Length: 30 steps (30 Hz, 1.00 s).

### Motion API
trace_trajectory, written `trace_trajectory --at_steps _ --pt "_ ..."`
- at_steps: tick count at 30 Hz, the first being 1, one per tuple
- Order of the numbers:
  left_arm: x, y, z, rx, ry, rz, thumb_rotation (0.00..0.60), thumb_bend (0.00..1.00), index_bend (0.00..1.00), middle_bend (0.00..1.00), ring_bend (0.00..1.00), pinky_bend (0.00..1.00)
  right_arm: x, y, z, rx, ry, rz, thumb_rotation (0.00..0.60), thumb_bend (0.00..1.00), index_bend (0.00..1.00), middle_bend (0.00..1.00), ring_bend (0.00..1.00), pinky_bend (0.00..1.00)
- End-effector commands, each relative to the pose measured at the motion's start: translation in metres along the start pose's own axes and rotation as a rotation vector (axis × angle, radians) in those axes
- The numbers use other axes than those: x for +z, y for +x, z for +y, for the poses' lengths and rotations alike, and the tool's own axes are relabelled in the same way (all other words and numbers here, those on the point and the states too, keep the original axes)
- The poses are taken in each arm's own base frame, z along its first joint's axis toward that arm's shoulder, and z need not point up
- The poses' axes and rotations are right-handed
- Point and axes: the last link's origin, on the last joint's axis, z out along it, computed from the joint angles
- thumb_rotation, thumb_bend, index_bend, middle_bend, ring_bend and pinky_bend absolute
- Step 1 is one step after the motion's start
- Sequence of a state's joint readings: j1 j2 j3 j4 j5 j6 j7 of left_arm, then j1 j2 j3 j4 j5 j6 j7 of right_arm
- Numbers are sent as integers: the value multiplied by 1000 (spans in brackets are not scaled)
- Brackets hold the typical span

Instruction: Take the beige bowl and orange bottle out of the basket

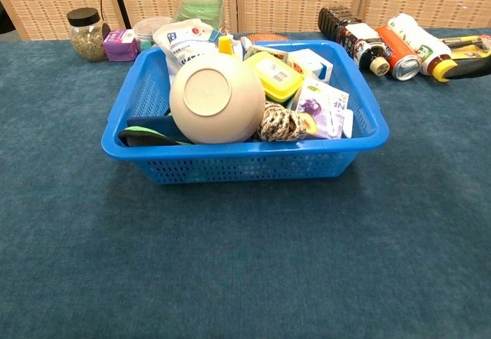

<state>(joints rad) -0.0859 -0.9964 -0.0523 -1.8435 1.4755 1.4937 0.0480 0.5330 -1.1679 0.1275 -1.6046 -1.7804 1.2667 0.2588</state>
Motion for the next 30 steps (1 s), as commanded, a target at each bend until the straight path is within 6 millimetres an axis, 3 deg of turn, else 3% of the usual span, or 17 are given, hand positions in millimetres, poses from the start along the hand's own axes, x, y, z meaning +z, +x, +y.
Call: trace_trajectory --at_steps 1,12,30 --pt "2 -1 0 3 7 -6 600 63 0 0 0 0 16 -9 -16 5 65 -24 600 0 0 0 0 0" --pt "9 -4 -1 10 31 -24 600 64 0 0 0 0 57 -28 -70 21 174 -90 600 0 0 0 0 0" --pt "14 -5 -3 12 48 -31 600 63 0 0 0 0 99 -72 -109 -14 229 -147 600 0 0 0 0 0"
